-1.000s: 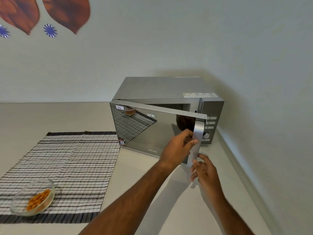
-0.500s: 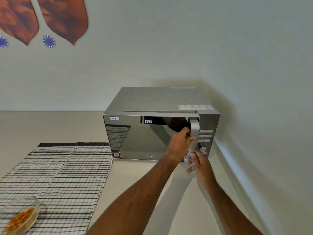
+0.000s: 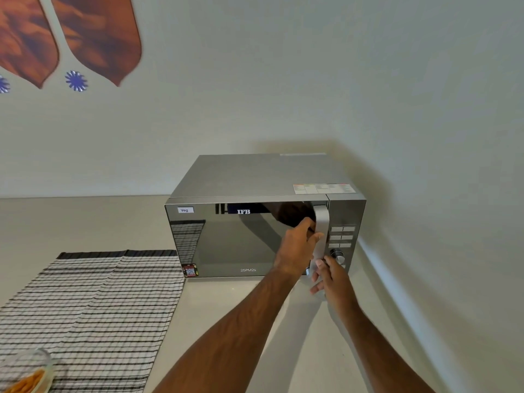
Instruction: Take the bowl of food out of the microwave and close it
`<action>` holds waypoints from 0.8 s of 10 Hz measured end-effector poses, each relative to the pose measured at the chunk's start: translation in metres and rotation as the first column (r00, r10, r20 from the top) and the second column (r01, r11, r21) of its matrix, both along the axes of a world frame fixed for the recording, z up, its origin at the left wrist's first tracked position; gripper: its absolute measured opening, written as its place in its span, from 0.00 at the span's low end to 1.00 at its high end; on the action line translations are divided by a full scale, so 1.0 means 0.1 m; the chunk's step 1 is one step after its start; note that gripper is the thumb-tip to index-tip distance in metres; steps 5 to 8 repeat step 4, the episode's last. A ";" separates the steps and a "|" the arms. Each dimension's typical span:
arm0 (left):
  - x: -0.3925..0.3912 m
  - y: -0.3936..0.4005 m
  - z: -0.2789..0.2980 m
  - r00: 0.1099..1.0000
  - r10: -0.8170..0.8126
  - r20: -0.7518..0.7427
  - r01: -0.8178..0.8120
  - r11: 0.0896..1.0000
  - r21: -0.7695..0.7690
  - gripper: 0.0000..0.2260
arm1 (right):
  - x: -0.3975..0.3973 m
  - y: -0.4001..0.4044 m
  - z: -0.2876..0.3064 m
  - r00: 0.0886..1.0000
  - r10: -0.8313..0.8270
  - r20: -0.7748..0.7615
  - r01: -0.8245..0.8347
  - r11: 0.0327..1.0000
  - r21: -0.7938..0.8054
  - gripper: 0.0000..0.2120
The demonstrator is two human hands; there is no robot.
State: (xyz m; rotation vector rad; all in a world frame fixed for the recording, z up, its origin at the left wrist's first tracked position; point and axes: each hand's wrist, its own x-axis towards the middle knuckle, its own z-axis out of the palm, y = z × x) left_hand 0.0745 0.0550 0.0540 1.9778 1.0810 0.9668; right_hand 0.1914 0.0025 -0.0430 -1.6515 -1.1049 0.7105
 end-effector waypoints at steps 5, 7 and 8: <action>-0.55 -0.22 -0.66 0.969 0.083 -0.233 -0.064 0.994 0.087 0.14 | -0.23 -0.34 -0.27 0.982 -0.082 0.171 0.089 0.995 -0.038 0.16; -0.55 -0.22 -0.66 0.969 0.083 -0.233 -0.064 0.994 0.087 0.14 | -0.23 -0.34 -0.27 0.982 -0.082 0.171 0.089 0.995 -0.038 0.16; -0.55 -0.22 -0.66 0.969 0.083 -0.233 -0.064 0.994 0.087 0.14 | -0.23 -0.34 -0.27 0.982 -0.082 0.171 0.089 0.995 -0.038 0.16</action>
